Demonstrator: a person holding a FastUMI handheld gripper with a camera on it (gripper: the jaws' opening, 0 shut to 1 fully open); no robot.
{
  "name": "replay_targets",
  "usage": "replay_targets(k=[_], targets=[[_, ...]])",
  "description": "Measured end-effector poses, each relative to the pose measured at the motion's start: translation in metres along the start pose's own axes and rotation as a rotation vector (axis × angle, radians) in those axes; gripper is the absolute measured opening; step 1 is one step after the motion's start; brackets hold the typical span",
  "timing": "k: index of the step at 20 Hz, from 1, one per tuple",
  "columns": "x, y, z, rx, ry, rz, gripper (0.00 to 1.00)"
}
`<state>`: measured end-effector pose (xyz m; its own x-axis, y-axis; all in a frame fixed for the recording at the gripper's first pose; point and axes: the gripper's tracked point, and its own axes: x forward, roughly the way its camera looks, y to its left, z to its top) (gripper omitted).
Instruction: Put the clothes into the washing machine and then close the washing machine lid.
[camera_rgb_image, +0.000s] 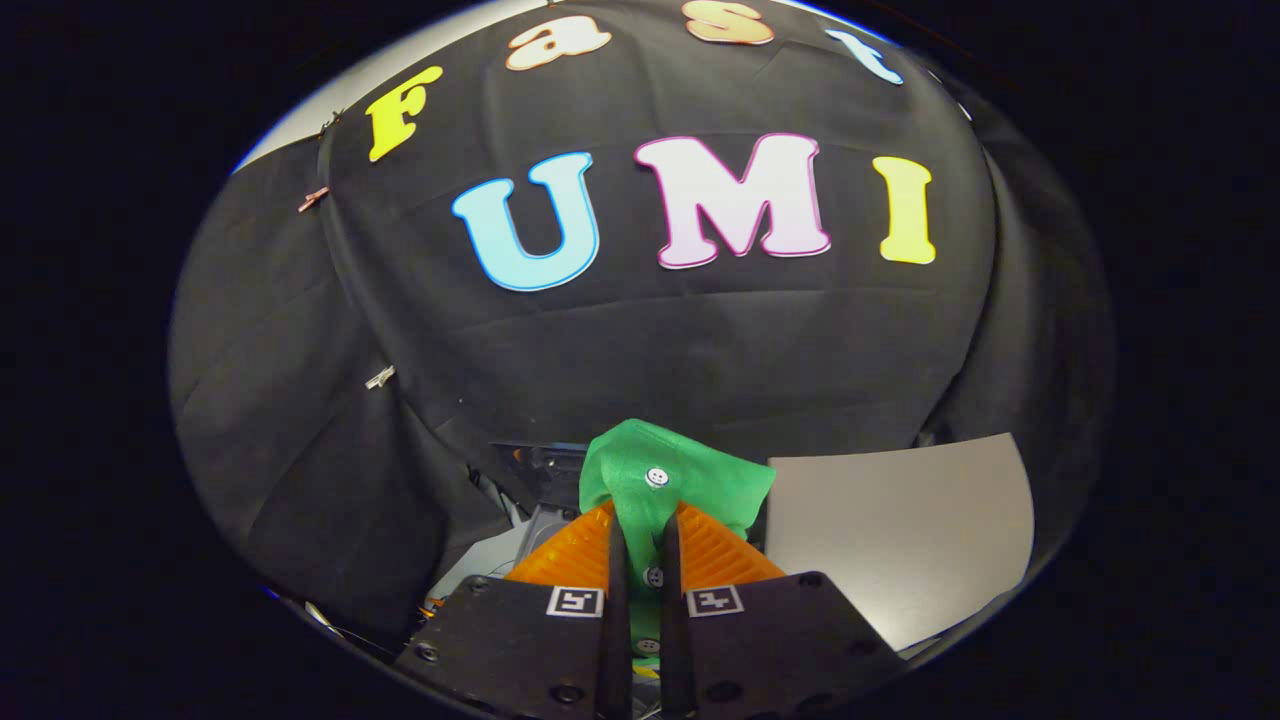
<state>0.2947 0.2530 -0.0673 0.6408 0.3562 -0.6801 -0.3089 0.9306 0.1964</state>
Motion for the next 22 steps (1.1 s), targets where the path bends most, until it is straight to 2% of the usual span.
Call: replay_targets(k=[4, 8, 12, 18, 22], targets=[[0.047, 0.034, -0.032, 0.002, 0.031, 0.03, 0.16], [0.092, 0.047, -0.075, 0.002, 0.093, 0.036, 0.16], [0.143, 0.044, -0.114, -0.004, 0.133, -0.001, 0.16], [0.218, 0.029, -0.163, -0.018, 0.124, -0.077, 0.16], [0.253, 0.027, -0.195, -0.026, 0.113, -0.087, 0.16]])
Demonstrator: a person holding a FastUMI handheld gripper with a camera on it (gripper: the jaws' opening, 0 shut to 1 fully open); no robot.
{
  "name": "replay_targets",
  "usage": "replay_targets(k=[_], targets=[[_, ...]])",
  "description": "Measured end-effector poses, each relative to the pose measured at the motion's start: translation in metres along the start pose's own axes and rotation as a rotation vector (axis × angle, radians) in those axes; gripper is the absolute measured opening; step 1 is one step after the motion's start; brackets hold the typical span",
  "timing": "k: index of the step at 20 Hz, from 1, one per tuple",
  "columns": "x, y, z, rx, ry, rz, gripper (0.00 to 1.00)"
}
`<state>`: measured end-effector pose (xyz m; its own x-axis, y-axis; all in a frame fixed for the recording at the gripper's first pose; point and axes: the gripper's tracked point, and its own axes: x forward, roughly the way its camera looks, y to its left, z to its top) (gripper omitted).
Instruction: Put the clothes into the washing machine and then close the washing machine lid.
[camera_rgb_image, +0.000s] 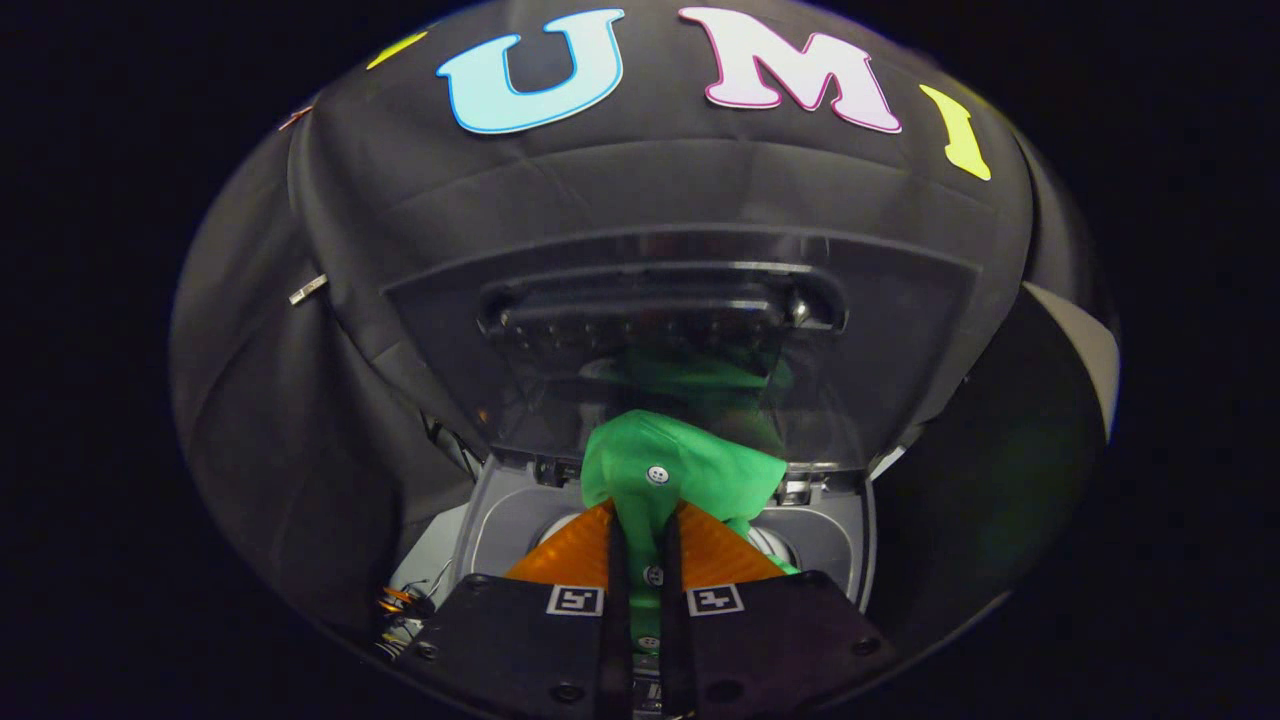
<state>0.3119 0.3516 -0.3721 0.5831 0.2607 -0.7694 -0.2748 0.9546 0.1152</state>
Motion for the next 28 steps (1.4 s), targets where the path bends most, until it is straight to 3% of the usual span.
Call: replay_targets(k=[9, 20, 25, 28], targets=[[0.035, 0.014, -0.053, -0.019, 0.023, 0.012, 0.16], [0.048, -0.001, -0.105, 0.019, 0.101, -0.03, 0.16], [0.049, -0.011, -0.104, 0.038, 0.066, -0.032, 0.99], [0.042, -0.012, -0.097, -0.008, 0.021, -0.028, 0.99]])
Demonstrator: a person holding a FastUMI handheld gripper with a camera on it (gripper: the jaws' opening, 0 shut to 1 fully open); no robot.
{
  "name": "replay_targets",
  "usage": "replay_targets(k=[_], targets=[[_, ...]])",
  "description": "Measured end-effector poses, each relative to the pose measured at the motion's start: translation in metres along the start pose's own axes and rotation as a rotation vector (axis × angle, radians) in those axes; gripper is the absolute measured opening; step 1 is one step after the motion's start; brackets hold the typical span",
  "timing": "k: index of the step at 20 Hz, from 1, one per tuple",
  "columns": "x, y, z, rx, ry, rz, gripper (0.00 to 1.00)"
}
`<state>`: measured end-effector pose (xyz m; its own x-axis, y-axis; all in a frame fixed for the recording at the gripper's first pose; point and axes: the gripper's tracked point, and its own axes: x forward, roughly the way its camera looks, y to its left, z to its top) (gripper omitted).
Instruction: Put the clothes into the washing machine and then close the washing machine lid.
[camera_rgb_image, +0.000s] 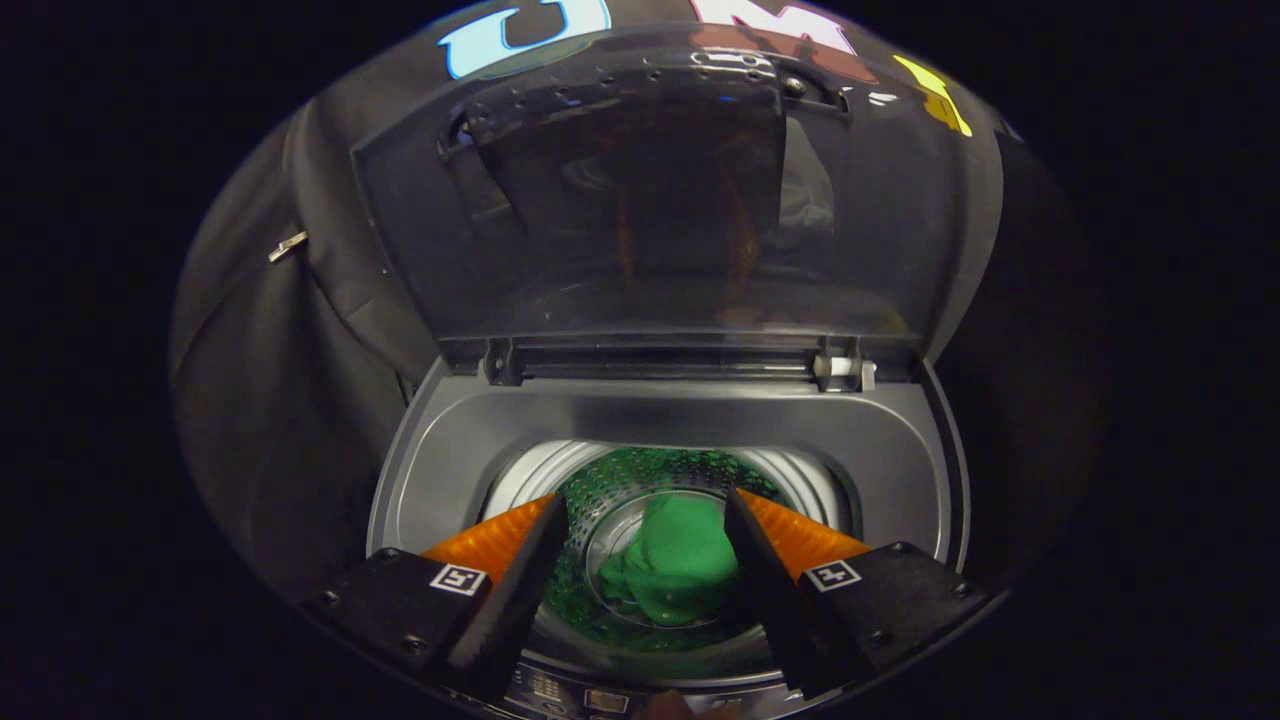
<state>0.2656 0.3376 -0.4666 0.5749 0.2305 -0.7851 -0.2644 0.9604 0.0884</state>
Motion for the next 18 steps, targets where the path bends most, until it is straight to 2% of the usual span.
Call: replay_targets(k=[7, 11, 18], targets=[[-0.051, 0.002, 0.062, -0.016, -0.217, 0.002, 0.99], [-0.088, 0.001, 0.117, -0.005, -0.369, 0.014, 1.0], [-0.124, 0.014, 0.215, 0.031, -0.499, 0.042, 1.0]])
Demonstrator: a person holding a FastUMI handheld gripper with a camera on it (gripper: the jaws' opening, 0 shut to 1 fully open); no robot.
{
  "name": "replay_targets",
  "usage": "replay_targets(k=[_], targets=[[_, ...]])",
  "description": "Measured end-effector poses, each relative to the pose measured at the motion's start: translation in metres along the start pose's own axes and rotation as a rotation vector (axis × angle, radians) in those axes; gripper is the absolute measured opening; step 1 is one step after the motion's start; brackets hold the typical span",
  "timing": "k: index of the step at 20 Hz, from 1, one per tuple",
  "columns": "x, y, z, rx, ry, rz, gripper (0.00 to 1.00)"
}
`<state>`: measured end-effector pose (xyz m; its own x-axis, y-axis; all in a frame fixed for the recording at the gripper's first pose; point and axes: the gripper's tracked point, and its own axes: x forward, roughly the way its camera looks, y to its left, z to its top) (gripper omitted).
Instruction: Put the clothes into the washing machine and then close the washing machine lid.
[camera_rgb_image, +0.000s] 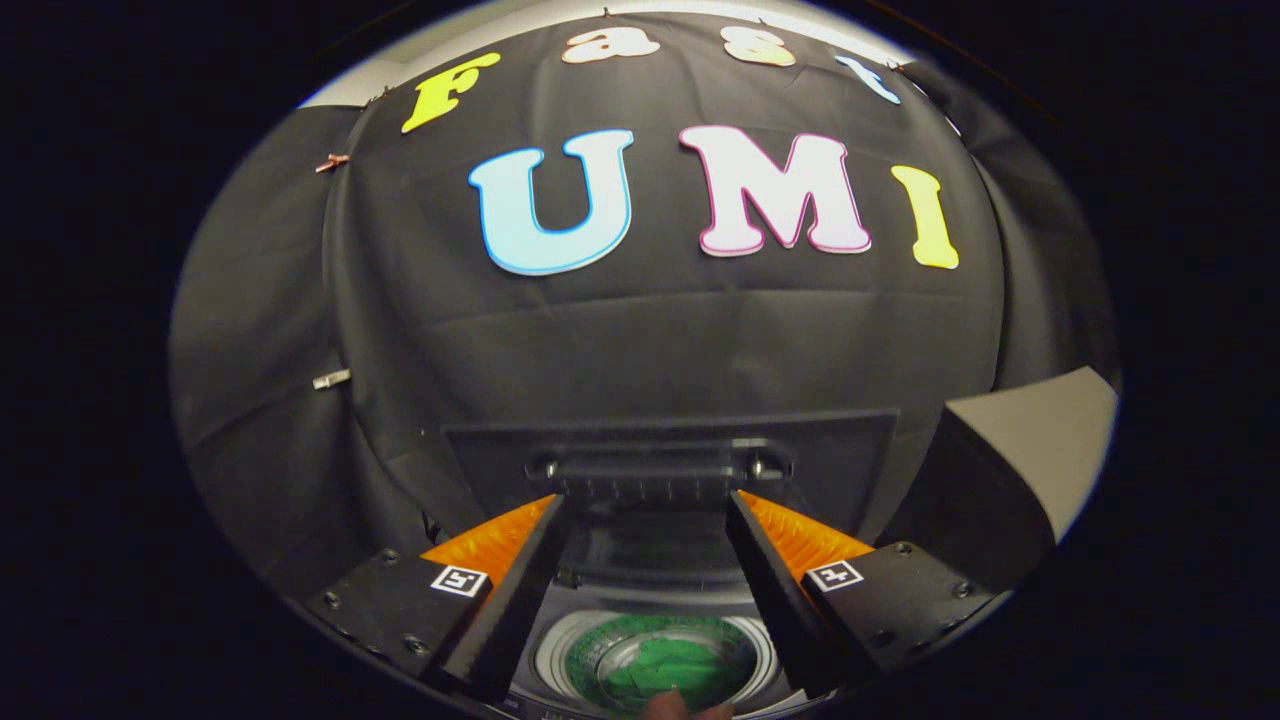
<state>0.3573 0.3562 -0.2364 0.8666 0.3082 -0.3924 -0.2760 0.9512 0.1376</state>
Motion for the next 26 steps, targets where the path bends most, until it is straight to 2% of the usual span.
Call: replay_targets(k=[7, 12, 15, 16, 18, 22, 26], targets=[[0.054, 0.014, 0.047, -0.028, -0.015, -0.029, 1.0], [0.096, 0.011, 0.02, 0.013, 0.13, -0.064, 1.0], [0.114, 0.013, 0.013, -0.026, 0.168, -0.078, 1.0], [0.113, 0.015, 0.018, -0.091, 0.175, -0.067, 1.0], [0.114, 0.016, 0.013, -0.05, 0.175, -0.081, 1.0], [0.112, 0.012, 0.01, -0.068, 0.193, -0.095, 1.0], [0.112, 0.013, 0.012, -0.078, 0.148, -0.082, 1.0]])
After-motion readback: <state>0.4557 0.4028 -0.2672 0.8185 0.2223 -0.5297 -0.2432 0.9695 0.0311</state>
